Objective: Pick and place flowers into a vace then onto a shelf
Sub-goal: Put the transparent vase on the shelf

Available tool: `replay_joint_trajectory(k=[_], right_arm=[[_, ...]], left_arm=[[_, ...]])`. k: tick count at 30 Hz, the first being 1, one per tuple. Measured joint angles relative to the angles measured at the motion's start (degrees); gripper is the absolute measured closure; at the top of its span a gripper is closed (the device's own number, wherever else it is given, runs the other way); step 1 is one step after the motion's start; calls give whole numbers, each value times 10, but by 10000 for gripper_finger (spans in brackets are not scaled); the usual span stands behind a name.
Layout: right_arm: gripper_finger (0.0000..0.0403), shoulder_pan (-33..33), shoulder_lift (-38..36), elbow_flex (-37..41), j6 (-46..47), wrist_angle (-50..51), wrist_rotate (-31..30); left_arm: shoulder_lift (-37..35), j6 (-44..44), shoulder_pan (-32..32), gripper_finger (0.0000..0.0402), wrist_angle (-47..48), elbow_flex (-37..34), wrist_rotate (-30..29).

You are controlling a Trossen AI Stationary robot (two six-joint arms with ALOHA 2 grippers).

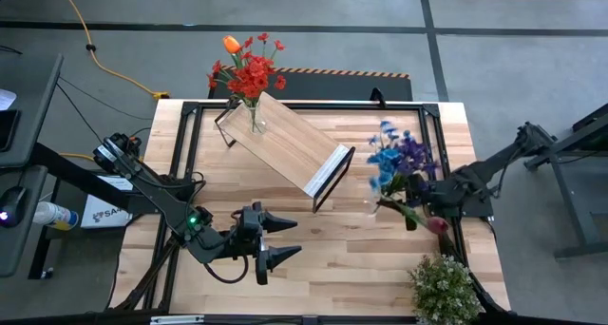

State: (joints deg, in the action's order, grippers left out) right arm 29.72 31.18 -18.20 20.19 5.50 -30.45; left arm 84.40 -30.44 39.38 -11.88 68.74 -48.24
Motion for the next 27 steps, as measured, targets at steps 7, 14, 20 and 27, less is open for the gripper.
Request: replay_joint_trajectory(k=[7,14,20,27], right_arm=[[238,-59,11,-108,-56,88,45],[238,-156,81,-228,-127,134,126],[238,-268,172,-317,-174,139,253],[238,-393,293,-430,-220,136,391]], left_arm=[[0,0,0,64,0,0,1],[0,0,0,64,0,0,2],[0,-7,0,64,0,0,9],[0,-17,0,64,9,0,56]])
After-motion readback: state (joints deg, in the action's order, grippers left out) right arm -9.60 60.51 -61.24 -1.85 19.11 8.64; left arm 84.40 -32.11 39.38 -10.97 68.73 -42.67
